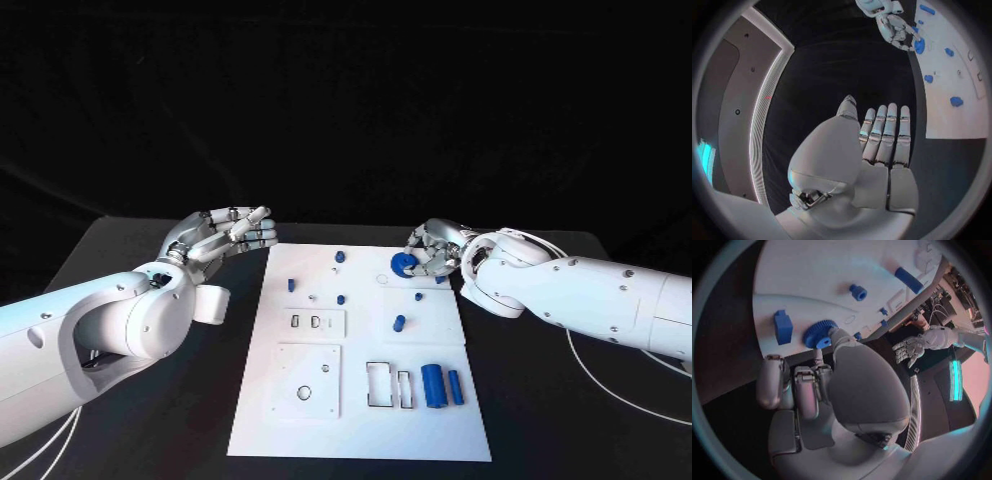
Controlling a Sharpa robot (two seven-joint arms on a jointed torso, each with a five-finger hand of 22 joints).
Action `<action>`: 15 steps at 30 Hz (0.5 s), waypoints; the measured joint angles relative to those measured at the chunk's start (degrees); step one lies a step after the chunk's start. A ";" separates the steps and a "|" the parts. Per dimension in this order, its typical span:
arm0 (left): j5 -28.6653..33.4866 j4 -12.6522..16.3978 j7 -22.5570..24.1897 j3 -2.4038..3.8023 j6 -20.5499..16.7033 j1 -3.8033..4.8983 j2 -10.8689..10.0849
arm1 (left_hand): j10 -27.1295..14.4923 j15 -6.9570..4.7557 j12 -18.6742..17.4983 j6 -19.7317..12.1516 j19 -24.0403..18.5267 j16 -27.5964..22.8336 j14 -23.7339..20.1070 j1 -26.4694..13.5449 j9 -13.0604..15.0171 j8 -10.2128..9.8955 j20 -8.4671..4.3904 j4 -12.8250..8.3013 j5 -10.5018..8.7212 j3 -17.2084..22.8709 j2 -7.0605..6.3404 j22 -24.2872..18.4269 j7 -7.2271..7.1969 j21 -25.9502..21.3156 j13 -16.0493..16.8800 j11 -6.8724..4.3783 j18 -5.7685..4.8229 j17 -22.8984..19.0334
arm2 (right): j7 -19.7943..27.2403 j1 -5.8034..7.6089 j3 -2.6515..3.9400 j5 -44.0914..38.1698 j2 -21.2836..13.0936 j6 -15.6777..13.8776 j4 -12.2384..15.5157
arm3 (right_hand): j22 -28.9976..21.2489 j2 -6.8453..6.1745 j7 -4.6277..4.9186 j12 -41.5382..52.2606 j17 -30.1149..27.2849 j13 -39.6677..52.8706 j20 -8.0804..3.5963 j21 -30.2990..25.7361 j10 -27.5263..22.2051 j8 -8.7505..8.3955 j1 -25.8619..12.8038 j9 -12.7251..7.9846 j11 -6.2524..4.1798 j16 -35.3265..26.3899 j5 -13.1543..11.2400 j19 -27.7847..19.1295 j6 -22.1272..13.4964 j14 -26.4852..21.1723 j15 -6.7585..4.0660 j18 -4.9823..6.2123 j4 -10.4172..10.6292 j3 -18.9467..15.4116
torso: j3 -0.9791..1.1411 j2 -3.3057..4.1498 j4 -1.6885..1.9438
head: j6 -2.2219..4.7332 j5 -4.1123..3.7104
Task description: Assemble the parts on the task board
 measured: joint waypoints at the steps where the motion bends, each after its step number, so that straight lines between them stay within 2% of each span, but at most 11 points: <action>1: 0.00 -0.01 -0.01 0.00 0.00 0.00 0.00 | 0.00 0.00 0.00 0.00 0.00 0.00 0.00 0.00 0.00 0.00 0.00 0.00 0.00 0.00 0.00 0.00 0.00 0.00 0.00 0.00 0.00 0.00 | 0.00 -0.01 0.00 -0.01 0.00 -0.04 0.00 | 0.00 0.00 0.03 0.24 0.00 0.00 0.00 0.00 0.00 0.04 0.00 -0.02 0.00 0.00 0.00 0.00 0.03 0.00 0.00 0.00 0.10 0.18 | -0.01 -0.01 0.01 | -0.04 -0.03; 9: 0.00 -0.05 -0.09 0.00 0.00 0.00 0.00 | 0.00 0.00 0.00 0.00 0.00 0.00 0.00 0.00 0.00 0.00 0.00 0.00 0.00 0.00 0.00 -0.08 0.00 0.00 0.00 0.00 0.00 0.00 | -0.80 -0.16 -0.06 -1.08 0.02 -1.08 0.40 | 0.60 -0.07 -0.53 1.60 0.00 -0.01 -0.30 0.21 0.31 0.89 -0.70 -0.48 -0.31 0.00 1.64 0.30 2.57 0.00 0.00 0.00 -0.16 2.57 | 0.00 -0.02 -0.02 | -0.14 -0.14; 13: 0.00 -0.10 -0.14 0.00 0.01 0.00 0.03 | 0.00 0.00 0.00 0.00 0.00 0.00 0.00 0.00 0.00 0.00 0.00 0.00 0.00 0.00 0.00 -0.08 0.00 0.00 0.00 0.00 0.00 0.00 | -1.43 -0.31 -0.13 -2.32 0.05 -2.22 0.74 | 0.89 -0.50 -0.91 2.27 -0.01 -0.01 -0.55 0.36 0.17 1.04 -0.77 -0.61 -0.85 0.00 0.41 0.54 4.30 -0.11 -0.13 0.00 -0.36 6.03 | 0.01 -0.03 -0.05 | -0.31 -0.20; 15: 0.00 -0.13 -0.17 0.00 0.02 0.00 0.04 | 0.00 0.00 0.00 0.00 0.00 0.00 0.00 0.00 0.00 0.00 0.00 0.00 0.00 0.00 0.00 -0.08 0.00 0.00 0.00 0.00 0.00 0.00 | -1.61 -0.36 -0.15 -2.90 0.04 -2.87 0.87 | 1.03 -0.79 -0.63 2.52 -0.01 -0.01 -0.61 0.44 0.39 1.05 -0.48 -0.61 -1.07 0.00 0.30 0.61 4.59 0.00 -0.44 0.00 -0.53 7.71 | 0.01 -0.04 -0.05 | -0.39 -0.20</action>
